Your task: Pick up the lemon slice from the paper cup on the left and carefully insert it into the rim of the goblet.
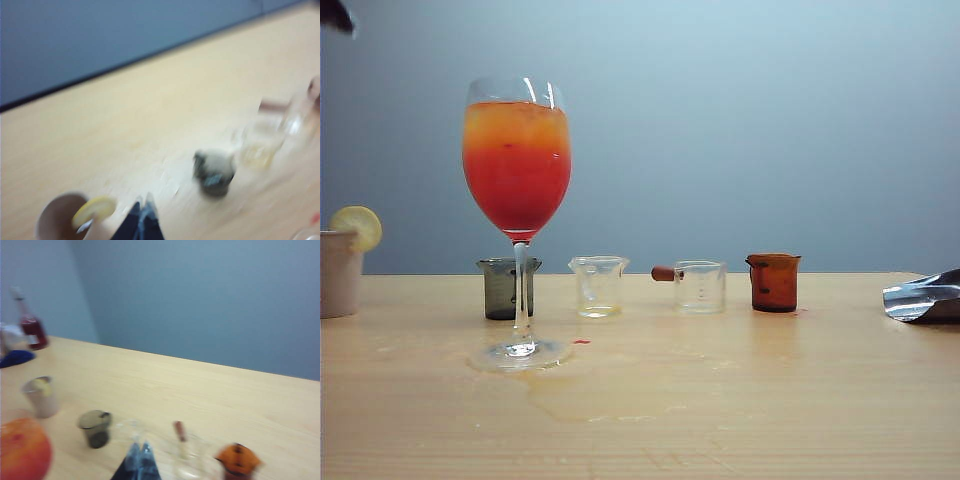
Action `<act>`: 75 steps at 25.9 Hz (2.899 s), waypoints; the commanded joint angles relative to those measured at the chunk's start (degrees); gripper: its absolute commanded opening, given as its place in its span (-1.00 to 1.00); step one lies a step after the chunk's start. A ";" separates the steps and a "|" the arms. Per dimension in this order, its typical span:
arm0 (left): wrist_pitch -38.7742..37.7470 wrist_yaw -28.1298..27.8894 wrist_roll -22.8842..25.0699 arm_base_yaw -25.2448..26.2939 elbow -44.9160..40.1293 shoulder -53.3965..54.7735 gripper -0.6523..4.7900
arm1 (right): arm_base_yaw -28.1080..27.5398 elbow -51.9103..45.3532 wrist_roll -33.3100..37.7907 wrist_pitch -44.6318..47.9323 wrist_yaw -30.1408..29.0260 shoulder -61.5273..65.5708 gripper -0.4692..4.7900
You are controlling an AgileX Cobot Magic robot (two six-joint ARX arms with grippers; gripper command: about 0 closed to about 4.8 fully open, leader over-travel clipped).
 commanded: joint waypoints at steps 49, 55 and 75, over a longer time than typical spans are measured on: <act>17.84 -12.33 27.32 1.14 2.93 33.55 0.22 | 9.31 9.35 -0.68 18.86 0.11 30.62 -0.83; 17.86 -12.33 27.32 1.16 2.93 33.55 -0.36 | 9.31 9.35 -1.05 18.88 0.07 30.62 -0.83; 17.53 -12.68 27.30 1.16 2.95 33.05 -0.78 | 9.29 9.38 -1.53 20.61 1.05 30.60 -0.83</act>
